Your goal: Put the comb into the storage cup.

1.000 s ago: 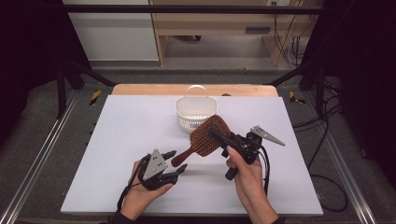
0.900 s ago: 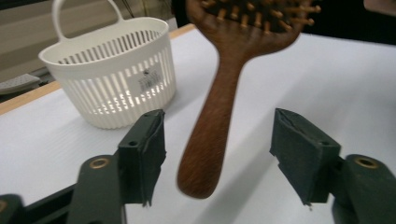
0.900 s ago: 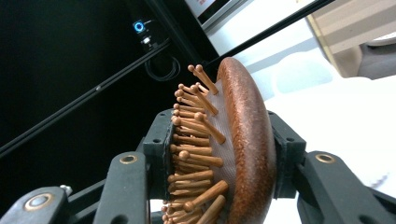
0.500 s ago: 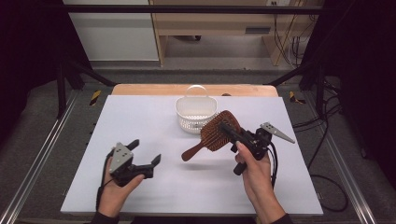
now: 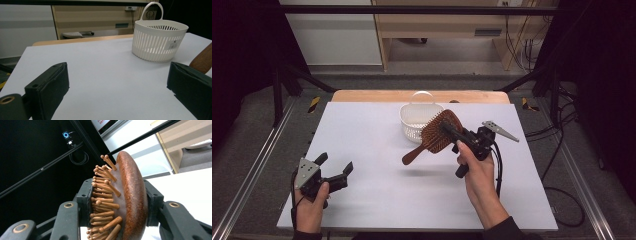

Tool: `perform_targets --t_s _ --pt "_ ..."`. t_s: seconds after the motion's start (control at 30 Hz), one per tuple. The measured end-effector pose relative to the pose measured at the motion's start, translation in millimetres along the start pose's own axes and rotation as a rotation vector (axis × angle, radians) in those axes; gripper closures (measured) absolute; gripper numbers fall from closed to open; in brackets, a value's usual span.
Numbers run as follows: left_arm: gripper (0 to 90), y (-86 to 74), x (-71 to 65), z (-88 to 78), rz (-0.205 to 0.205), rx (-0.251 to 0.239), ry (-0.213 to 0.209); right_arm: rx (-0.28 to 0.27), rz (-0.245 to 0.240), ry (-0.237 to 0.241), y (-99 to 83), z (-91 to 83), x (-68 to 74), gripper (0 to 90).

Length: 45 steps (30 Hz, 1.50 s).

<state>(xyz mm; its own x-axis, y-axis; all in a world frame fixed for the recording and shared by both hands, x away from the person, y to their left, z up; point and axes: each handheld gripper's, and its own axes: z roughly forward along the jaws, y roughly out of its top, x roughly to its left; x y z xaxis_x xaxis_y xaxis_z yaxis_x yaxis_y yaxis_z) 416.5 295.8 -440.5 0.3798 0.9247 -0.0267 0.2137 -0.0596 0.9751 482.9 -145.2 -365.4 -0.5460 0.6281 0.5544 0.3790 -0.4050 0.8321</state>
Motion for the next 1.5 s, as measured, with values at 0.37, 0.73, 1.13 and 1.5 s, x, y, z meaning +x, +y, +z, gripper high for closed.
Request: perform_targets --t_s 0.37,0.73,1.13,1.5 --pt "3.6 -2.3 -2.7 3.0 0.018 0.023 -0.008 0.002 -0.009 0.008 12.0 14.0 7.9 52.4" --pt "2.7 -1.6 -6.9 3.8 0.081 0.027 -0.016 -0.009 -0.011 0.011 24.6 31.1 13.4 52.4" --pt "1.9 -2.2 -5.5 3.7 0.066 0.029 -0.022 -0.013 -0.010 0.000 35.5 47.9 13.7 52.3" --pt "2.1 -2.7 -6.1 4.5 0.070 0.034 -0.023 -0.032 0.000 -0.007 48.5 63.1 15.4 52.3"
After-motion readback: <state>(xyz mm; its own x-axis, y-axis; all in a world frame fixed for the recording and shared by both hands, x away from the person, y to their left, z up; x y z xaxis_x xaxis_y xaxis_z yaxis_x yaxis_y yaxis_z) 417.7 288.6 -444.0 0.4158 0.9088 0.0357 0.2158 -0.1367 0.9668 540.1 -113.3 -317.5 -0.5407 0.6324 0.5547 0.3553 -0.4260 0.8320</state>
